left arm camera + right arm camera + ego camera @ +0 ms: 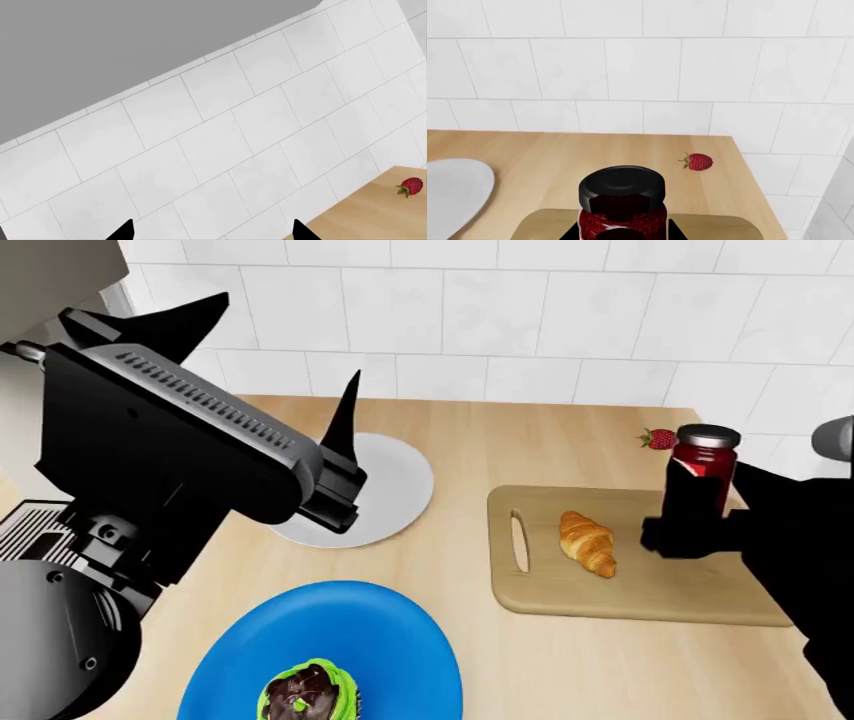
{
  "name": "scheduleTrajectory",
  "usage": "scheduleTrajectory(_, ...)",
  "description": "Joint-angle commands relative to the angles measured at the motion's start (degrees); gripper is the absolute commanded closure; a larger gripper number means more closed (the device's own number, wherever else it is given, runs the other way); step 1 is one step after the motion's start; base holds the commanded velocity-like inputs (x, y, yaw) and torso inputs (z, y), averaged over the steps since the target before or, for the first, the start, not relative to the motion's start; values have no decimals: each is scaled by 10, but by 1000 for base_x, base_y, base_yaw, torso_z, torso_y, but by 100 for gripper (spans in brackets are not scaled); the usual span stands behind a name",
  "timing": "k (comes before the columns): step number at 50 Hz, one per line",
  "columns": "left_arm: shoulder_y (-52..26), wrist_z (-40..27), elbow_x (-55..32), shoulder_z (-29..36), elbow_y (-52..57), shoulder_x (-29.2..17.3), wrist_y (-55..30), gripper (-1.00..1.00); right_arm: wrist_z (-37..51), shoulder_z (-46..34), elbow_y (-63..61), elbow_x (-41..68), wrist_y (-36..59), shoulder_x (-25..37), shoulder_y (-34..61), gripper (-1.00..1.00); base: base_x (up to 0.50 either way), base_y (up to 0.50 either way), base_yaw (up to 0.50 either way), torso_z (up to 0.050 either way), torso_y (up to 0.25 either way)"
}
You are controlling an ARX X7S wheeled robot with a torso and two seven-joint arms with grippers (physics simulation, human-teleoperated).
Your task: From the different types of pastries on the counter, select a croissant and place it on the cutting board. Then retrieve a jar of jam from the cabinet and place it alongside the croissant on the cutting board.
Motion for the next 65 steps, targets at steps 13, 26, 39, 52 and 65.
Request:
scheduleTrajectory(13, 3, 3, 5, 5, -3, 0, 4, -100, -44, 6, 7, -94, -32, -29, -60, 100, 0, 0, 0, 0, 1)
scheduleTrajectory(26, 1, 2, 4, 5, -3, 0, 4, -100, -53, 2, 12, -120, -43, -37, -85, 100, 0, 0, 0, 1, 1)
scheduleTrajectory(39, 3, 2, 3, 5, -2, -3, 7, -100, -54, -1, 14, -136, -49, -43, -103, 100, 0, 0, 0, 0, 0)
scheduleTrajectory(52, 2, 4, 7, 8, -5, -1, 9, -100, -59, 2, 14, -152, -62, -47, -128, 100, 0, 0, 0, 0, 1)
scheduleTrajectory(65, 3, 3, 7, 8, -4, -3, 10, -100, -67, 1, 16, -166, -69, -49, -142, 100, 0, 0, 0, 1, 1)
